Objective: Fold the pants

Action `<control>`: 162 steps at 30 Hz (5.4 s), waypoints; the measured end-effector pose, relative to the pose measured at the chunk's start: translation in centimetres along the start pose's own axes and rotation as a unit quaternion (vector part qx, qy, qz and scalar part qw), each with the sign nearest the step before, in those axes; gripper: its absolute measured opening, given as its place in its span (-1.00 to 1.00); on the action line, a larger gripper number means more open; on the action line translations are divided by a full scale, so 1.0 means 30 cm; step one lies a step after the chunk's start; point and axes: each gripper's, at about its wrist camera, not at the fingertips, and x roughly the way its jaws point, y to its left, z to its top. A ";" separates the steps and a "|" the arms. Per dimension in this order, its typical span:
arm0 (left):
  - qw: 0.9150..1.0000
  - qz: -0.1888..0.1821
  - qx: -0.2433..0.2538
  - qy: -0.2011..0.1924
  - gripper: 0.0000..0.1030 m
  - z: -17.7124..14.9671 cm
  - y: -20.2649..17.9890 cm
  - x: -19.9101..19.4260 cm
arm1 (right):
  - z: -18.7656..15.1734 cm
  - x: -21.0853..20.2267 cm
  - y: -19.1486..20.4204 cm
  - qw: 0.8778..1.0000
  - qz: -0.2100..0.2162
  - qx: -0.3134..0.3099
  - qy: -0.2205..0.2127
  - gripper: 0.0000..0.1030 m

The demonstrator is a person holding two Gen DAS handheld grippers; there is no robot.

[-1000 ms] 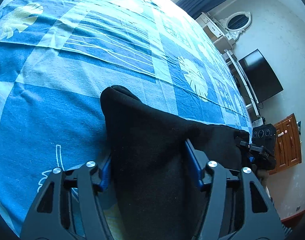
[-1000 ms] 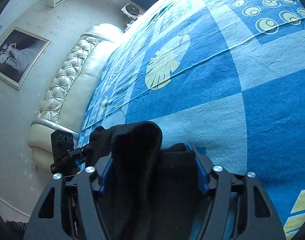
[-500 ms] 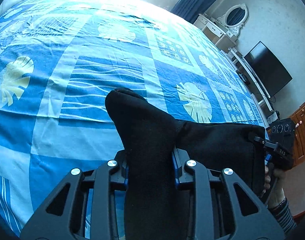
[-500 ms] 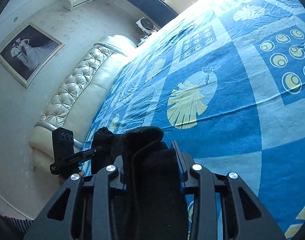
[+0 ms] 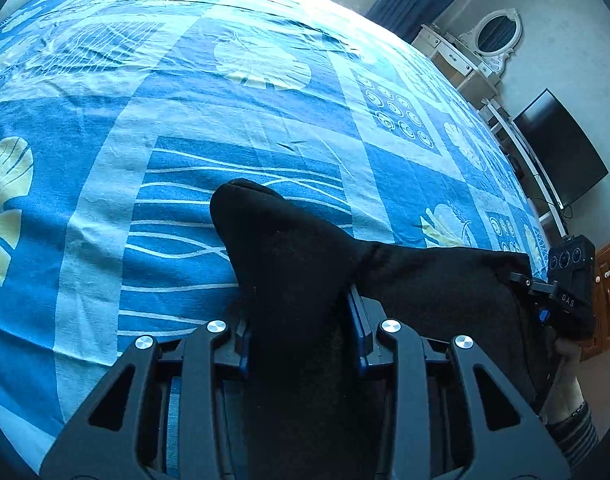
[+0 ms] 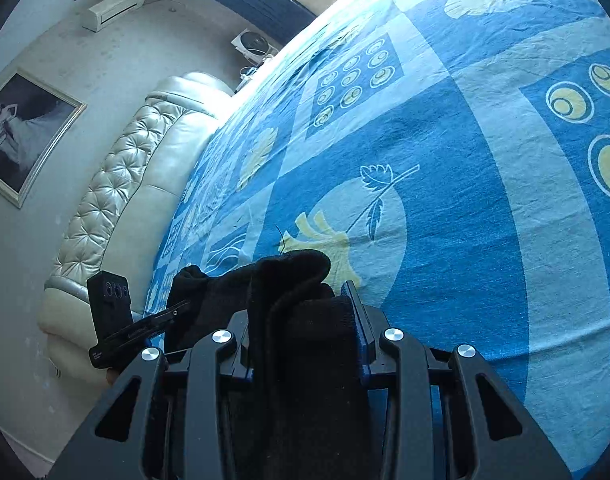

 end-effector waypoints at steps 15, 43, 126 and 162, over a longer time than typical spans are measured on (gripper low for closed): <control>1.000 -0.023 0.001 -0.016 -0.24 -0.026 0.025 0.003 | -0.025 -0.001 -0.036 1.000 0.022 0.011 -0.009 -0.31; 0.998 -0.061 -0.015 -0.017 0.64 -0.221 0.102 -0.209 | -0.157 -0.180 -0.014 0.999 0.041 0.015 -0.006 0.40; 1.000 0.001 -0.031 -0.006 0.01 -0.573 -0.086 -0.382 | -0.515 -0.310 -0.040 0.992 0.058 0.100 0.040 -0.14; 0.971 0.216 0.073 -0.077 0.84 -0.774 -0.344 -0.516 | -0.676 -0.405 0.128 0.991 -0.124 -0.046 0.024 0.50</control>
